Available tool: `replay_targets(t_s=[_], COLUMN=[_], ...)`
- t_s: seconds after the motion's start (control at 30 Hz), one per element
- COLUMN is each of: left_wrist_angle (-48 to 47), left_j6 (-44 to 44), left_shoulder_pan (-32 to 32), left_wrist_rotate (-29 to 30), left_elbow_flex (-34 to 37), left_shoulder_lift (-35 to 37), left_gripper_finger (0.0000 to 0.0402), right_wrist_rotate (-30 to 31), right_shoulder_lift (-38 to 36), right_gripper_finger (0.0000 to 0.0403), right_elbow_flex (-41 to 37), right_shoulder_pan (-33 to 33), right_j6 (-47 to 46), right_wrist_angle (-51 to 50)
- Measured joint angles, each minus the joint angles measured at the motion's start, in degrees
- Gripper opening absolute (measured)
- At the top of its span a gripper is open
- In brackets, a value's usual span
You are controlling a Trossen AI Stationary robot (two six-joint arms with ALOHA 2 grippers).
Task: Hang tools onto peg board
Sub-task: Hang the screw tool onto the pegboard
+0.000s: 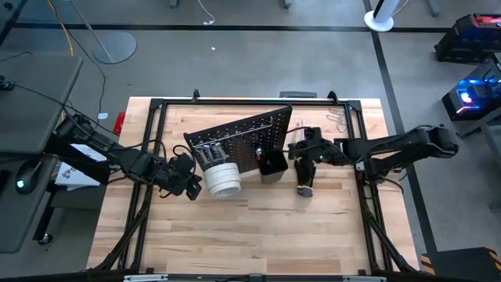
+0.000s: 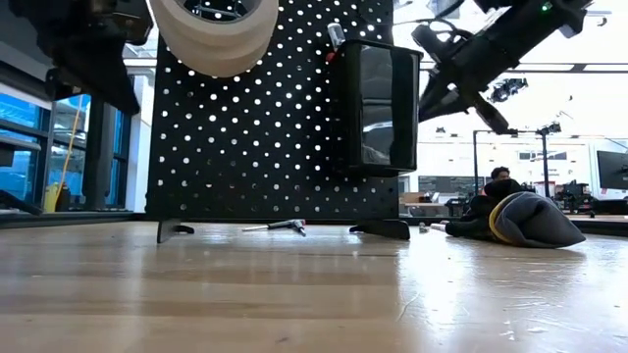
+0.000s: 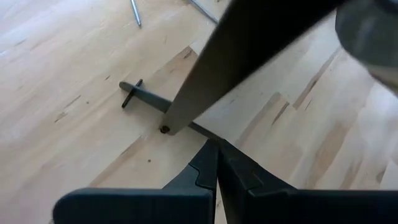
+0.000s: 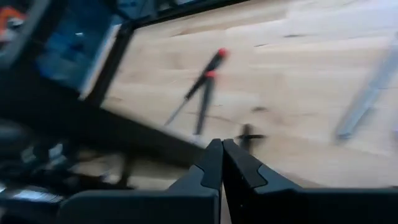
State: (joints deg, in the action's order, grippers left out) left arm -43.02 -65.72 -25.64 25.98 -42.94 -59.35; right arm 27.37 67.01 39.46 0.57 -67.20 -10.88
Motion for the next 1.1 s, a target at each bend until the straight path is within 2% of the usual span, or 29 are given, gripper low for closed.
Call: replay_targets(t_s=[0.2, 0.33, 0.53, 0.73, 0.87, 1.1], left_wrist_angle=[-1.29, -1.93, -1.98, -2.07, -2.74, -2.72], left_j6=[-1.59, -2.2, -4.0, -4.28, -4.26, -4.74], left_shoulder_pan=[-1.83, -1.84, -1.82, -1.82, -1.85, -1.82], left_wrist_rotate=[0.02, 0.02, -0.68, -2.89, -2.95, -3.48], left_elbow_flex=[0.0, 0.0, 0.0, 0.0, 0.0, 0.0], left_shoulder_lift=[0.04, 0.05, 0.15, 0.17, 0.17, 0.17], left_gripper_finger=[0.0, 0.0, 0.0, 0.0, 0.0, 0.0], right_wrist_rotate=[-0.74, -5.11, -15.39, -23.14, -23.34, -20.65], right_shoulder_lift=[-5.59, -6.17, -2.24, 6.34, 12.42, 21.13], right_gripper_finger=[0.0, 0.0, 0.0, 0.0004, 0.0035, 0.0142], right_elbow_flex=[0.0, 0.0, 0.0, 0.23, 2.67, 10.13], right_shoulder_pan=[-3.56, -8.14, -21.62, -31.89, -35.28, -35.79], right_j6=[-5.92, -5.63, 5.6, 17.56, 24.69, 34.69], right_wrist_angle=[-15.86, -22.8, -23.32, -19.31, -19.56, -21.68])
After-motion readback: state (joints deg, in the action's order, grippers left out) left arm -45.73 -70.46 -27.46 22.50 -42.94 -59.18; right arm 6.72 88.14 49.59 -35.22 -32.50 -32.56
